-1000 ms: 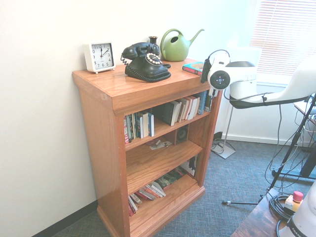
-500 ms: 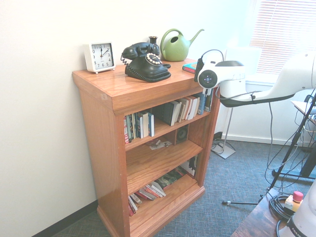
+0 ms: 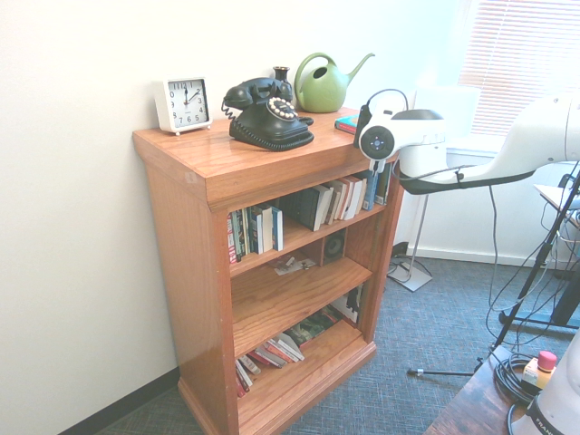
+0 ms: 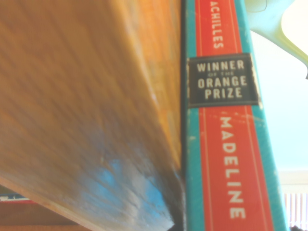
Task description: Organize the shelf
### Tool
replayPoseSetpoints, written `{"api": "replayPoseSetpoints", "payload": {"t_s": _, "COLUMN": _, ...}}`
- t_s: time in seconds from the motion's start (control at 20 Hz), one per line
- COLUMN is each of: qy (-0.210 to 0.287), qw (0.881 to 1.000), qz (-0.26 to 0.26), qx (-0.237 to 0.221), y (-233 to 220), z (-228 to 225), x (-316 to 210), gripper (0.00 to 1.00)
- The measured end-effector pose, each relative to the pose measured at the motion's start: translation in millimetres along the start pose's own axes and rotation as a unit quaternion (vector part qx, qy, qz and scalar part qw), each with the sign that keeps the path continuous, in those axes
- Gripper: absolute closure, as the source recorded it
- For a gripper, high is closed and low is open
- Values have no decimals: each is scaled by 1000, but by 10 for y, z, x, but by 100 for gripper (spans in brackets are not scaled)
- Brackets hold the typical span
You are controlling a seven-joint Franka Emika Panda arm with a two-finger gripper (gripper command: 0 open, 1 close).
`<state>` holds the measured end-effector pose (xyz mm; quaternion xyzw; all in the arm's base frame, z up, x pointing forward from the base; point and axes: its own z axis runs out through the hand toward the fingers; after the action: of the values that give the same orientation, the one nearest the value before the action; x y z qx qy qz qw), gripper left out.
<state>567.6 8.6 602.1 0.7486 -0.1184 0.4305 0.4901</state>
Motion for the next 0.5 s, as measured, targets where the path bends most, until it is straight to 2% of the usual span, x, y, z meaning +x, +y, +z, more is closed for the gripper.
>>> {"api": "replayPoseSetpoints", "payload": {"t_s": 0.5, "qy": -4, "qw": 1000, "qz": -2, "qx": -4, "y": -37, "z": 10, "x": -15, "gripper": 100}}
